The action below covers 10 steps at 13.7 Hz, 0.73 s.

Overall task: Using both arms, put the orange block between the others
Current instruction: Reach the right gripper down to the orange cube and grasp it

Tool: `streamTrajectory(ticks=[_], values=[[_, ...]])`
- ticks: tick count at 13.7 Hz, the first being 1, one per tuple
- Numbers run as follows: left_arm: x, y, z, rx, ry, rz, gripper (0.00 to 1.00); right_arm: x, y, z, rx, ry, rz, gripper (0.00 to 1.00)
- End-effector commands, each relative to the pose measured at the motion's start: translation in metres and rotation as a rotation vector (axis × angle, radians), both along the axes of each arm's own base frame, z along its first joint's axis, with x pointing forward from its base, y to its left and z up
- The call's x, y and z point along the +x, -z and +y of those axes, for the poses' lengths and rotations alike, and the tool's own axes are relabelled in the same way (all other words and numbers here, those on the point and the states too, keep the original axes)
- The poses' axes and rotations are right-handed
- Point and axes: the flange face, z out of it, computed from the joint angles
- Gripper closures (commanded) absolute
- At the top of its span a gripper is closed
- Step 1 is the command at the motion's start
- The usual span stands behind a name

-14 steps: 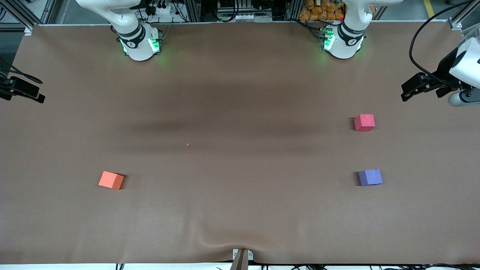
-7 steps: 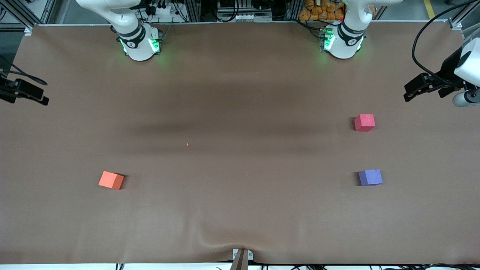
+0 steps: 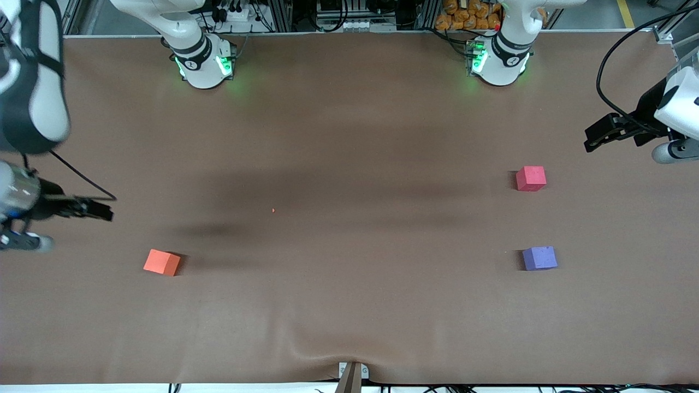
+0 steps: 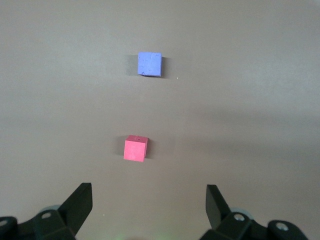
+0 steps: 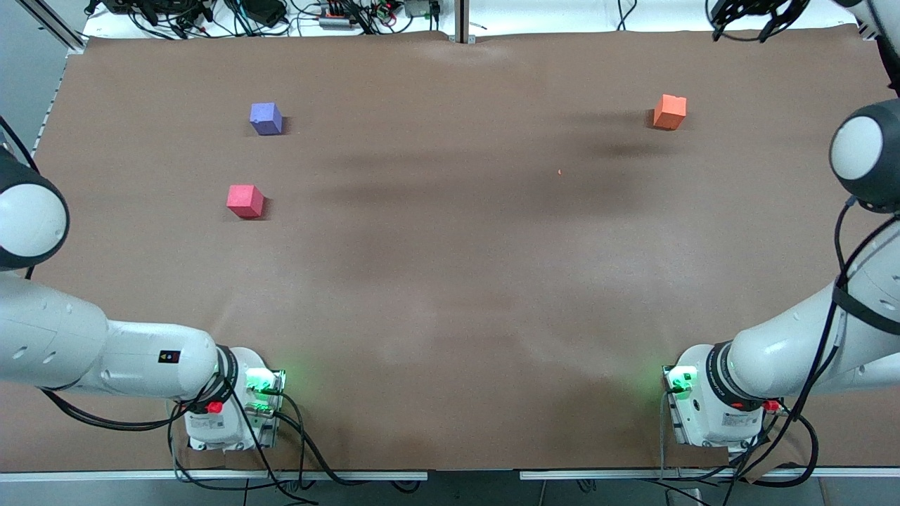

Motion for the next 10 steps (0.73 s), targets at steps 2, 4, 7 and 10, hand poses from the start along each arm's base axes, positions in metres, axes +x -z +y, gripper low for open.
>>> streamTrajectory(ticks=[2,4,7,10], values=[[0.000,-0.003,0.002,-0.017,0.021,0.006,0.00,0.026,0.078,0.003,0.003,-0.016,0.036,0.00],[0.001,-0.003,0.002,-0.017,0.021,0.006,0.00,0.035,0.109,0.000,-0.007,-0.017,0.024,0.00],[0.001,-0.002,0.002,-0.017,0.019,0.008,0.00,0.042,0.148,0.003,0.111,0.059,0.019,0.00],[0.001,-0.002,0.002,-0.017,0.019,0.008,0.00,0.046,0.180,-0.012,0.192,0.141,-0.004,0.00]])
